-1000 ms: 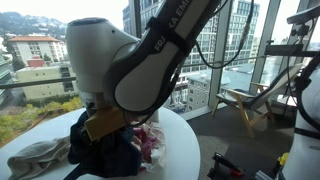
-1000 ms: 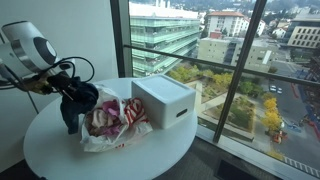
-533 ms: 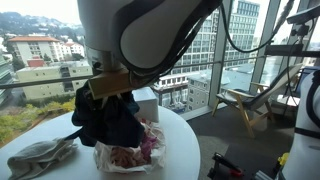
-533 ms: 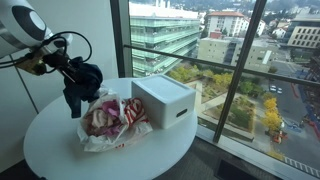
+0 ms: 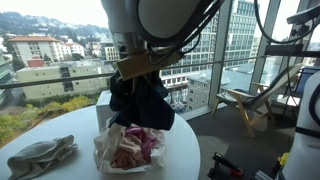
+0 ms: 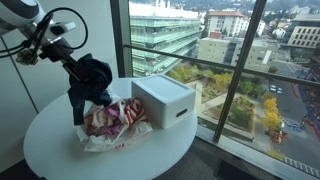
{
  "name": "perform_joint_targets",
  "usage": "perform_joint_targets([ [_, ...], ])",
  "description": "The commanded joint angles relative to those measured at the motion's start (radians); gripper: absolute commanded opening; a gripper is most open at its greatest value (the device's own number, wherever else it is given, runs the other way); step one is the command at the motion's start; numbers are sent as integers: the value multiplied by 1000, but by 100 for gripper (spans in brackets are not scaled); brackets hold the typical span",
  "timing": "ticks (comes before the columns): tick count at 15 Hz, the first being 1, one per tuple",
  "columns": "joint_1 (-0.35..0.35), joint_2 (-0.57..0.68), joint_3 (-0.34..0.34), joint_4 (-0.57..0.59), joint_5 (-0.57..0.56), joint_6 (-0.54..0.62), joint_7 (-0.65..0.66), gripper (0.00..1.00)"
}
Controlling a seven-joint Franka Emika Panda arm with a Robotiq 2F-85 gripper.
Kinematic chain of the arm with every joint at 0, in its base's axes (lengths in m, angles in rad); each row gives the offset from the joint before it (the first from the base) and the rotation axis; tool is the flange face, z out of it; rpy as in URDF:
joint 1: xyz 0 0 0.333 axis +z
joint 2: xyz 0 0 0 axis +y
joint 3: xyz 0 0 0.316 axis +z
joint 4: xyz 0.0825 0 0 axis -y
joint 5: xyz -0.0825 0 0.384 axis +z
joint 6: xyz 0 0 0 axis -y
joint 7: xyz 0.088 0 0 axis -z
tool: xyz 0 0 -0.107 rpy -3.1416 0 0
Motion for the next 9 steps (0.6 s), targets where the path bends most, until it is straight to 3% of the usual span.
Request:
perform_joint_targets([
  [1,-15,-23,17,-7,23,-116,-21,12],
  [4,-10,17,10,-9,27,-190,-36,13],
  [9,5,133,18,-8,-2,-148,-52,13],
])
